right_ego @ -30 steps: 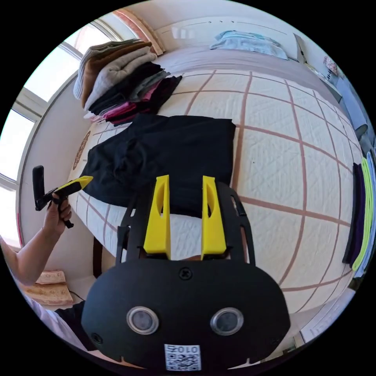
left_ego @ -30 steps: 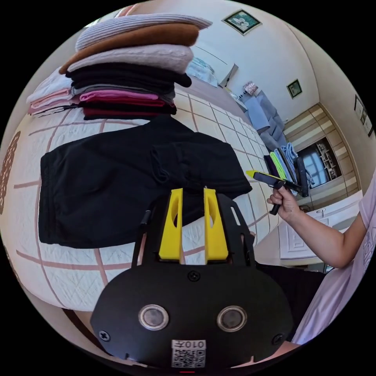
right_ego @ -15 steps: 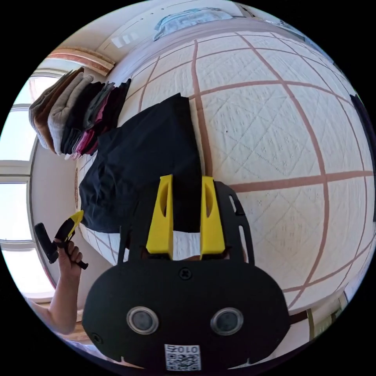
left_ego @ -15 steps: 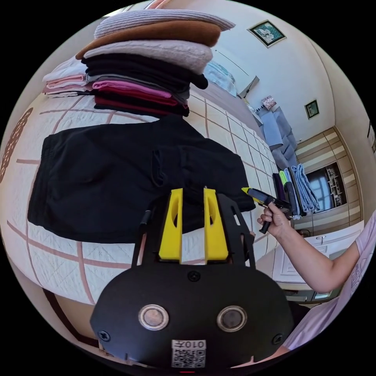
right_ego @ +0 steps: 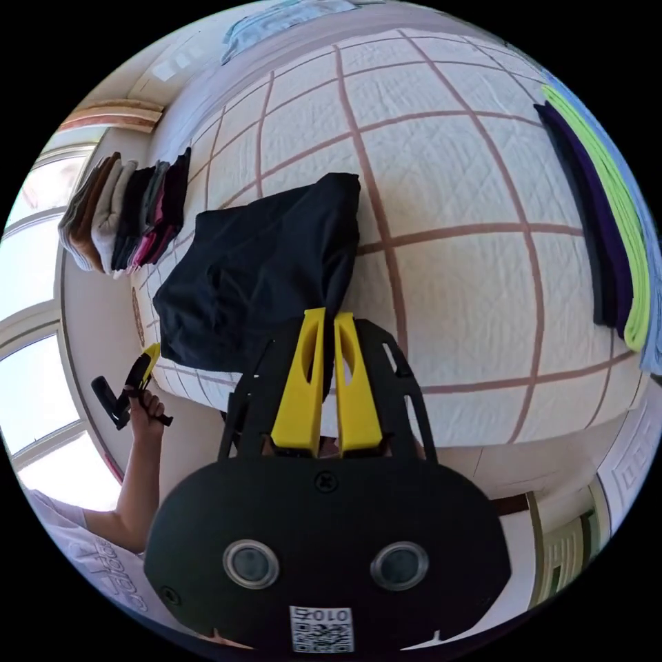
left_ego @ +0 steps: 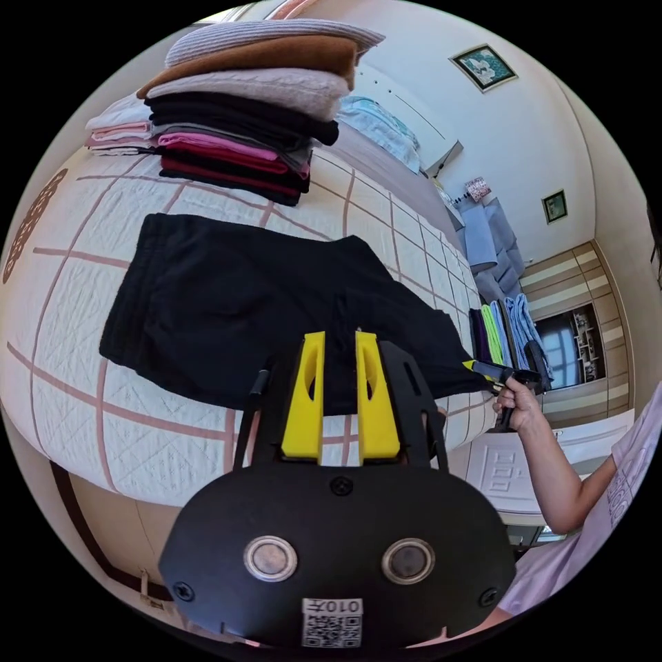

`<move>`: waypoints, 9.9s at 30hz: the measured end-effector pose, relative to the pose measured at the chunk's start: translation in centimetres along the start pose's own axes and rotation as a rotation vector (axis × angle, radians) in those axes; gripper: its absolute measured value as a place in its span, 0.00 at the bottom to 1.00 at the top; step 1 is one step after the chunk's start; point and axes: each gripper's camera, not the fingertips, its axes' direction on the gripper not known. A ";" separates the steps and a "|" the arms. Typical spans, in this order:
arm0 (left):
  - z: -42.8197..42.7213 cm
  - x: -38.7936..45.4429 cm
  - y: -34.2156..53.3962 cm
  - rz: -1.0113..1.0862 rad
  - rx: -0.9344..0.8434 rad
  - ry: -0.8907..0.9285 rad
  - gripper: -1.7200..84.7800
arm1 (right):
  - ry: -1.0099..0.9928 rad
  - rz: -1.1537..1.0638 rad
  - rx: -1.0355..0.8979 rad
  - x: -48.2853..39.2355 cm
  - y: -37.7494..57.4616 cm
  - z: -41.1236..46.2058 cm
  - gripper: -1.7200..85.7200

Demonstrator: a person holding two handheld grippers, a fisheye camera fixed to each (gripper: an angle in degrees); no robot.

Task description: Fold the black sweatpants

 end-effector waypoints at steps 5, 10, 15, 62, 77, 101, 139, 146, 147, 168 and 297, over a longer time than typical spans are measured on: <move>1.5 1.6 1.0 0.004 -0.035 -0.025 0.11 | 0.089 0.113 -0.001 6.8 2.9 -2.5 0.07; 0.0 1.2 2.5 -0.066 0.051 -0.123 0.15 | 0.129 0.136 -0.016 10.1 3.2 -1.4 0.09; -1.9 -2.0 3.0 -0.146 0.058 -0.221 0.19 | 0.313 0.139 0.249 6.2 7.0 -5.6 0.09; 4.2 -2.7 8.5 0.161 -0.045 -0.043 0.21 | 0.316 -0.897 -0.489 -56.3 1.8 22.4 0.16; -1.2 -9.8 10.7 -0.097 0.062 -0.039 0.19 | 0.566 -1.013 -0.281 -54.5 9.1 25.1 0.12; 7.9 10.1 -2.1 0.373 -0.050 0.083 0.19 | -0.637 0.017 0.697 11.0 23.1 3.9 0.11; 24.5 29.6 -1.9 0.861 -0.376 -0.060 0.21 | -0.259 0.101 0.441 27.1 22.4 9.2 0.10; 29.8 30.3 -5.8 0.864 -0.435 -0.032 0.21 | -0.240 -0.094 0.443 23.7 18.4 9.5 0.10; 31.1 29.7 -6.4 0.828 -0.464 -0.019 0.21 | -0.211 -0.088 0.338 23.9 16.6 11.5 0.10; 29.1 23.4 -11.3 0.328 -0.393 0.075 0.21 | -0.043 -0.138 0.203 31.5 9.6 9.9 0.15; 10.2 100.8 -13.5 0.999 0.005 0.154 0.02 | 0.145 -0.429 0.574 31.1 12.6 -48.2 0.05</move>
